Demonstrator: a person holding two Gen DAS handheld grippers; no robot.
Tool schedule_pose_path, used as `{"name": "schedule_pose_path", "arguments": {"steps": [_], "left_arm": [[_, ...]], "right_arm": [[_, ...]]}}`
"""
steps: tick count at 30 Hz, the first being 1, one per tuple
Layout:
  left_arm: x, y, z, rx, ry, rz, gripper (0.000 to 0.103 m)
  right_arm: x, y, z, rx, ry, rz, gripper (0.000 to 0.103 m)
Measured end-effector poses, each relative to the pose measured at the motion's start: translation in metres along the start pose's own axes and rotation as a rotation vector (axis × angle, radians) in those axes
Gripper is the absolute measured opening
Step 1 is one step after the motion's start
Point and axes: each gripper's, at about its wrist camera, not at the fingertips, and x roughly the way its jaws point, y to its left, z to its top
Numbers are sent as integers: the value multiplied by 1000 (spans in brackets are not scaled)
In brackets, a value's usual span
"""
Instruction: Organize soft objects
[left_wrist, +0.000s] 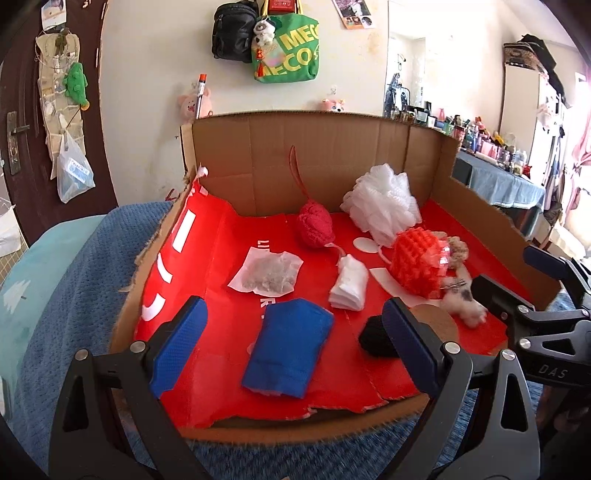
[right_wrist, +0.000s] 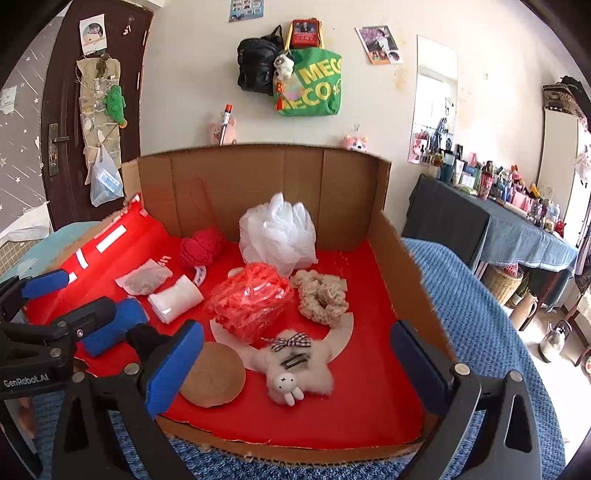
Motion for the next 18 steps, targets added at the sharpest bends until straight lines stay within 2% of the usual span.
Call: {"name": "schedule_pose_path", "arguments": {"steps": [4,7,10,18], "left_arm": [[-25,-5,3,18,-4,0,97],[-48,-4,-1,-7,-15,-8,97],[-66,-3,-10,-32,10,-21,97],[-86,-5,-46,-33,114,-12,97]], "right_arm": [[-23,0,6,16,-17,30,103],[-43,1,5,23,-23,45,103],[-64,4,-2,16,-20,49,103],[-82,8,-39,32,115,70,103]]}}
